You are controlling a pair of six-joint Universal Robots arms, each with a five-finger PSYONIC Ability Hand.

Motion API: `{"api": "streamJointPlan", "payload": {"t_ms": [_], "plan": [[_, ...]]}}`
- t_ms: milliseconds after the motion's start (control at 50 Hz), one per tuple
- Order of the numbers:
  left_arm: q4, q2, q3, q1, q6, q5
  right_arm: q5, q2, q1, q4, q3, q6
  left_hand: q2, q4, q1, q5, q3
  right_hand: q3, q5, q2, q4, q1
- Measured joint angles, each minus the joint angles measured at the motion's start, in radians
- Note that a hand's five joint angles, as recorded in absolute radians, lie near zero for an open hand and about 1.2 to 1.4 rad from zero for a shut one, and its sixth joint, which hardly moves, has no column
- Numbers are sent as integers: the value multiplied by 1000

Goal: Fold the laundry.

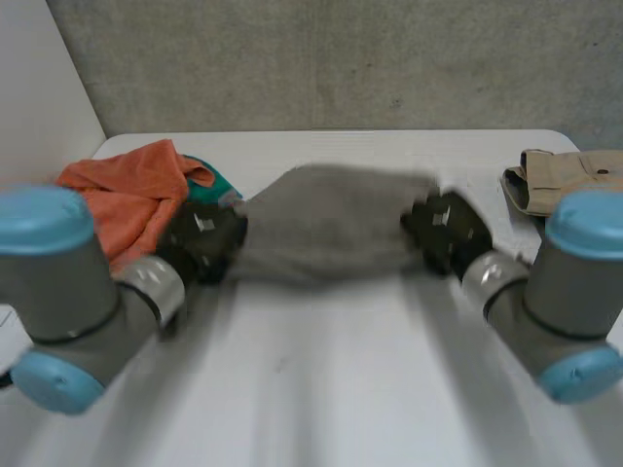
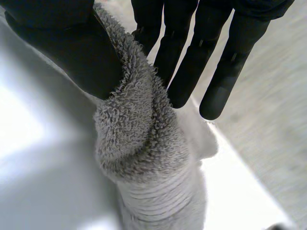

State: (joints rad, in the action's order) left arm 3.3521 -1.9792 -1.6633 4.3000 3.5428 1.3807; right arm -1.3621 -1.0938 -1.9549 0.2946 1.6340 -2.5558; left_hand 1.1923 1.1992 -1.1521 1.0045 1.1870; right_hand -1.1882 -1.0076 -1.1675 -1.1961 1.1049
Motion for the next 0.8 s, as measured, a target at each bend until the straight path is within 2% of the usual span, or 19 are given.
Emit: {"api": "streamJointPlan", "payload": {"t_ms": [80, 100, 120, 160, 220, 360, 500, 660, 800], "plan": [[1, -58, -26, -10, 31, -1, -8, 38, -1, -41, 14, 51, -102, -109, 66, -86, -96, 75, 57, 65, 63, -34], [1, -64, -27, -11, 36, -1, -9, 43, -1, -51, 12, 58, -102, -109, 66, -86, -96, 196, 172, 185, 200, -133], [0, -73, -30, -13, 49, 1, -12, 50, -1, -73, 3, 69, -360, -367, 358, -344, -351, 356, 354, 348, 361, -287], [-3, -71, -30, -12, 59, 4, -13, 51, -1, -106, -15, 75, -495, -494, 483, -473, -475, 613, 619, 612, 619, -548], [-10, -39, -30, -6, 64, 15, -13, 35, 3, -164, -54, 67, -755, -771, 741, -752, -746, 719, 739, 707, 733, -638], [-51, 92, -52, 29, 22, 49, -3, -27, 37, -344, -176, 31, -831, -848, 779, -836, -827, 720, 747, 709, 742, -639], [-160, 219, -91, 86, -117, 58, 8, -11, 90, -550, -349, 56, -863, -874, 798, -865, -854, 801, 831, 778, 824, -717], [-328, 264, -126, 126, -310, 52, 32, 100, 137, -693, -511, 258, -892, -899, 845, -892, -883, 812, 843, 779, 828, -721], [-390, 232, -138, 125, -395, 53, 39, 215, 162, -746, -578, 375, -915, -924, 846, -918, -909, 812, 852, 779, 828, -721]]}}
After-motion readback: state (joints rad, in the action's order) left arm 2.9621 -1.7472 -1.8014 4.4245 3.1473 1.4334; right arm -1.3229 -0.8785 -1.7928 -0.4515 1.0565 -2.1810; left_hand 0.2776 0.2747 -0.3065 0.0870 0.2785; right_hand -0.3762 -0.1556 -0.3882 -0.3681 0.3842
